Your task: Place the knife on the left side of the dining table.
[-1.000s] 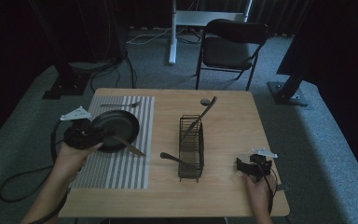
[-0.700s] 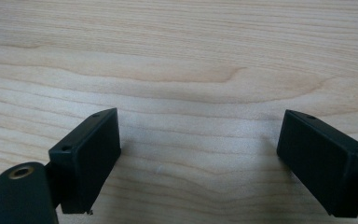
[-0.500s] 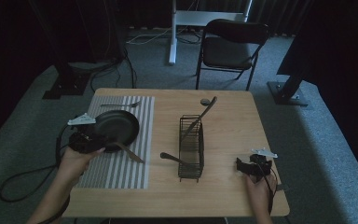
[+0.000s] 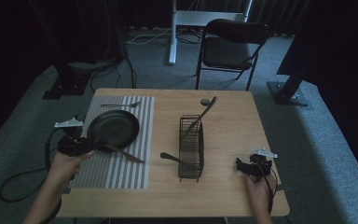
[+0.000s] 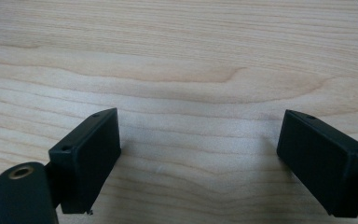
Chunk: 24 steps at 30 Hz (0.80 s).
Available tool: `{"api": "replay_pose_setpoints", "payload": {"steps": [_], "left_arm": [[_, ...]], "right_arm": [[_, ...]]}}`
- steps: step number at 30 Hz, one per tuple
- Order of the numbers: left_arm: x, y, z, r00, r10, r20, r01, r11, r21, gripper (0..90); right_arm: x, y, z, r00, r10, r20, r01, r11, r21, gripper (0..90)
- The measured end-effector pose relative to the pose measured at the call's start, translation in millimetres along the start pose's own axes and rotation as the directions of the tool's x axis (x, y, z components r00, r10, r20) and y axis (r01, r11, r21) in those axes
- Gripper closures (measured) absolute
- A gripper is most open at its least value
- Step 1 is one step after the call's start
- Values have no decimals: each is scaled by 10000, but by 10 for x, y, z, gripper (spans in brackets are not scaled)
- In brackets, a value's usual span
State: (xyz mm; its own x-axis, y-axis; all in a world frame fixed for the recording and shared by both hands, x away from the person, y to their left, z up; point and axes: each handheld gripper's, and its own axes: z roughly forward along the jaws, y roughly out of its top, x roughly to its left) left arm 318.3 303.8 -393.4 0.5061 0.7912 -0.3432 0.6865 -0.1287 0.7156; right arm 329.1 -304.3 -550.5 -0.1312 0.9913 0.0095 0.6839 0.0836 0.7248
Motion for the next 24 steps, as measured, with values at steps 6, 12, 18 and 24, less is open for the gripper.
{"api": "replay_pose_setpoints", "payload": {"steps": [6, 12, 18, 24], "left_arm": [[146, -132, -30, 9990, -368, -236, 369, 9993, 55, 769], [335, -272, -35, 9953, -925, -298, 932, 9954, 239, 727], [479, -377, 7, 9900, -1256, -637, 1280, 9911, 363, 684], [602, -494, 86, 9807, -1603, -1120, 1666, 9848, 496, 621]], "right_arm": [[0, 0, 0, 10000, -2, 2, 2, 10000, -1, 124], [0, 0, 0, 10000, -2, -2, 2, 10000, -1, 124], [0, 0, 0, 10000, -1, 0, 1, 10000, 0, 124], [0, 0, 0, 10000, 1, -1, -1, 10000, 0, 123]]}}
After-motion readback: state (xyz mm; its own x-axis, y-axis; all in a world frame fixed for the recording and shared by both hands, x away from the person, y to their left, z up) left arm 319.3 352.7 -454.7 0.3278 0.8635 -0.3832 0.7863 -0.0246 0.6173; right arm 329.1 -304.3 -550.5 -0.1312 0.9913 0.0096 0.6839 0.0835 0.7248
